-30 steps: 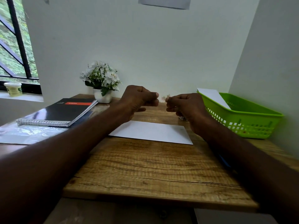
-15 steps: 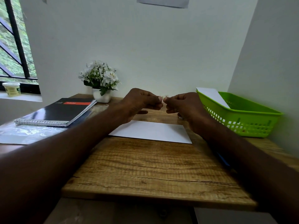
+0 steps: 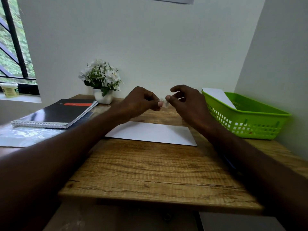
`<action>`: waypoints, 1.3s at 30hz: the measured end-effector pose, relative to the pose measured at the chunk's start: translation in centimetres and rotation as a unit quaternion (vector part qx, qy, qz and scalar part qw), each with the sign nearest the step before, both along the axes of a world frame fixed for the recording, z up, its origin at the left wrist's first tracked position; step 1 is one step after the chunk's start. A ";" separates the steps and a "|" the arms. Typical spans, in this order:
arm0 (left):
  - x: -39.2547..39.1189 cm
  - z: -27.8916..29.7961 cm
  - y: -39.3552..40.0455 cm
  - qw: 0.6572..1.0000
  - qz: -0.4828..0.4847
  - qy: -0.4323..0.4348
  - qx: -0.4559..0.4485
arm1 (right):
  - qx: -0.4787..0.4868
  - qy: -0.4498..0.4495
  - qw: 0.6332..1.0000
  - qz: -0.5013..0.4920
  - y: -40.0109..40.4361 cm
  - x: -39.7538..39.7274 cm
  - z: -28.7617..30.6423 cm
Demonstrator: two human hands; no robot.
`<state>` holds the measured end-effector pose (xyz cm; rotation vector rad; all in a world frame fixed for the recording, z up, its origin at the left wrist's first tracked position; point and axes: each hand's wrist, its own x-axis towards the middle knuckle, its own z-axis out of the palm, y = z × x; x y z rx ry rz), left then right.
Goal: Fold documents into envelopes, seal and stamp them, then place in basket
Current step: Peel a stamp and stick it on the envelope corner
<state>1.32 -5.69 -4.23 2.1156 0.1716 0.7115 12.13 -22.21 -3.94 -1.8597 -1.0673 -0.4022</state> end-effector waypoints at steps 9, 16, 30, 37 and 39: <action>0.1 0.0 -1.0 1.000 -0.015 0.022 0.016 | -0.030 -0.016 0.999 0.031 -0.2 0.6 -0.3; 0.7 0.0 -1.5 0.991 0.103 0.047 0.069 | -0.059 -0.059 0.996 -0.027 0.2 0.9 -0.6; 0.3 -0.5 -0.8 0.972 -0.105 0.169 0.128 | -0.036 0.171 0.984 0.037 -1.8 1.1 0.7; -0.4 0.1 -1.0 0.940 -0.138 0.224 0.218 | -0.110 0.251 0.960 0.054 -2.7 1.1 2.1; -0.4 0.2 -0.9 0.940 -0.143 0.225 0.212 | -0.144 0.260 0.954 0.046 -2.8 1.2 2.4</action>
